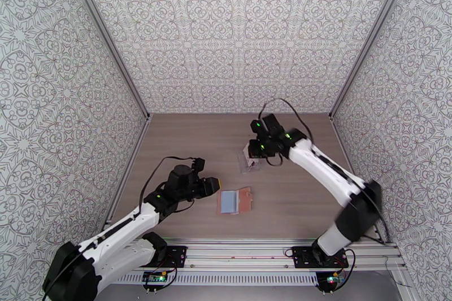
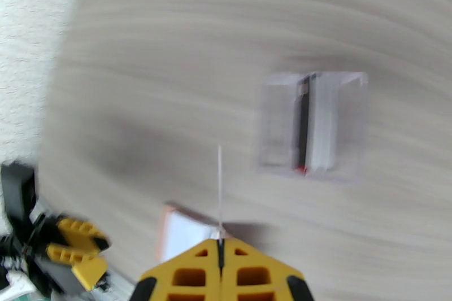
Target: Put the credit cards into the card holder
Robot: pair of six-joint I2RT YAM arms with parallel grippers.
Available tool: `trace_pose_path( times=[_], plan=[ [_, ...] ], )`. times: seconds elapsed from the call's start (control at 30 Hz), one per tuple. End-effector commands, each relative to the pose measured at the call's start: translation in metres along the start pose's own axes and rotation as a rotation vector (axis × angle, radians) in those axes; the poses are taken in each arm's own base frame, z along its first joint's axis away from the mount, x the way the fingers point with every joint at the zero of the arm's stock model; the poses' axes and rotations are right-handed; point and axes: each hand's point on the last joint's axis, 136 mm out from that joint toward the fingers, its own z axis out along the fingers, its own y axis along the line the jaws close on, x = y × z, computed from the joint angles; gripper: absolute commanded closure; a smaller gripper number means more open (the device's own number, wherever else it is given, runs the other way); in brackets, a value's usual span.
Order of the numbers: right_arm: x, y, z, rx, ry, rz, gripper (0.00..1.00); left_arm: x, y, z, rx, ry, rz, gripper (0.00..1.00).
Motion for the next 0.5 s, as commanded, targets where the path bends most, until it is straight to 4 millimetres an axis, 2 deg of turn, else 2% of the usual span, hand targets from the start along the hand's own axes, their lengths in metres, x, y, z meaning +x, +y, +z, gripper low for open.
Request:
trace_pose_path(
  times=[0.0, 0.1, 0.2, 0.33, 0.47],
  plan=[
    [-0.008, 0.048, -0.023, -0.315, -0.134, 0.01, 1.0, -0.014, -0.052, -0.012, 0.197, -0.018, 0.102, 0.52],
    [0.004, 0.063, -0.046, -0.489, -0.204, 0.043, 1.0, -0.018, -0.077, -0.018, 0.303, -0.037, 0.149, 0.47],
    [0.011, 0.072, -0.064, -0.627, -0.264, 0.091, 1.0, -0.02, -0.093, -0.022, 0.372, -0.054, 0.181, 0.43],
    [0.022, 0.076, -0.07, -0.735, -0.281, 0.127, 1.0, -0.027, -0.109, -0.024, 0.435, -0.083, 0.195, 0.39],
    [0.031, 0.075, -0.068, -0.775, -0.267, 0.166, 1.0, -0.031, -0.114, -0.019, 0.455, -0.084, 0.186, 0.4]
  ],
)
